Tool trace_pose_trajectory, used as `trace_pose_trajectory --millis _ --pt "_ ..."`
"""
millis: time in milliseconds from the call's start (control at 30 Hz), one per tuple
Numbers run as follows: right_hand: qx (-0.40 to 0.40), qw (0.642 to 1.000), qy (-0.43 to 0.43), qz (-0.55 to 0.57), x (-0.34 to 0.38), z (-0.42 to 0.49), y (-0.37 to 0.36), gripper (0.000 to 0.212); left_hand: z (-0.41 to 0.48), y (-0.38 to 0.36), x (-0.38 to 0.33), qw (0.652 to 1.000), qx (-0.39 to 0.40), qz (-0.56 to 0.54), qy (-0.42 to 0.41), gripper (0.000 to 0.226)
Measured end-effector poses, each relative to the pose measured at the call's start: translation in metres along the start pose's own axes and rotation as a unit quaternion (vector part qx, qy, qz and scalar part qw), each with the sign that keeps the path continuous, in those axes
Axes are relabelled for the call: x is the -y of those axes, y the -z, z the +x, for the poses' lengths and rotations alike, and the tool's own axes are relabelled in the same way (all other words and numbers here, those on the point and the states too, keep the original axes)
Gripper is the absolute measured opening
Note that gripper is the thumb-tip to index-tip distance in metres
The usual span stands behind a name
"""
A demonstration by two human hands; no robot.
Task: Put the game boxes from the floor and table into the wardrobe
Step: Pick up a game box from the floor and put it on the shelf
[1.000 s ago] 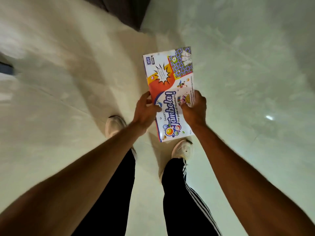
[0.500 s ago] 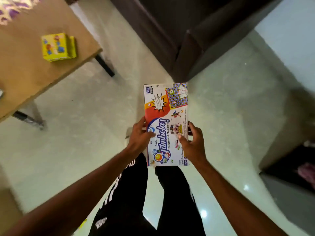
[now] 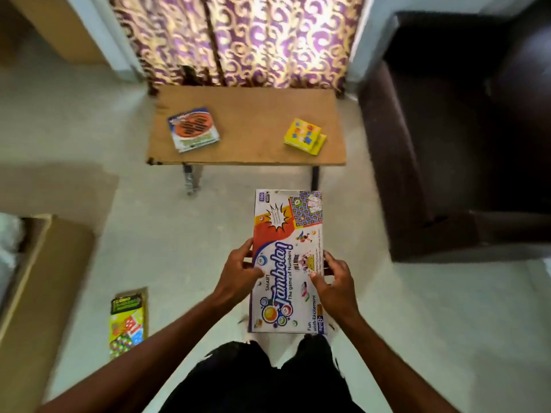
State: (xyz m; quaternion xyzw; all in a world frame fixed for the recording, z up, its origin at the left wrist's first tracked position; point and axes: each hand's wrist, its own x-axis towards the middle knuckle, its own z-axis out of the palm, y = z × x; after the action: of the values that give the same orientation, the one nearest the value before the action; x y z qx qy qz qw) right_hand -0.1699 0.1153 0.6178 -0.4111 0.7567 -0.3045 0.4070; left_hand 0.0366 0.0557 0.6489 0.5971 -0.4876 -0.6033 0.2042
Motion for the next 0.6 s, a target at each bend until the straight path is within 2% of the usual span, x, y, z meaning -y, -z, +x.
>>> trace_pose_trajectory --millis 300,433,600 --pt "0.105 0.987 0.096 -0.068 0.133 0.077 -0.145 0.051 0.028 0.183 0.017 0.992 -0.128 0.005 -0.010 0.075" --pt "0.147 0.970 0.157 -0.110 0.197 0.133 -0.207 0.048 0.069 0.259 0.016 0.982 -0.185 -0.030 -0.007 0.067" --pt "0.217 0.943 0.210 -0.143 0.290 0.205 -0.290 0.050 0.122 0.361 0.004 0.963 -0.261 -0.058 0.022 0.078"
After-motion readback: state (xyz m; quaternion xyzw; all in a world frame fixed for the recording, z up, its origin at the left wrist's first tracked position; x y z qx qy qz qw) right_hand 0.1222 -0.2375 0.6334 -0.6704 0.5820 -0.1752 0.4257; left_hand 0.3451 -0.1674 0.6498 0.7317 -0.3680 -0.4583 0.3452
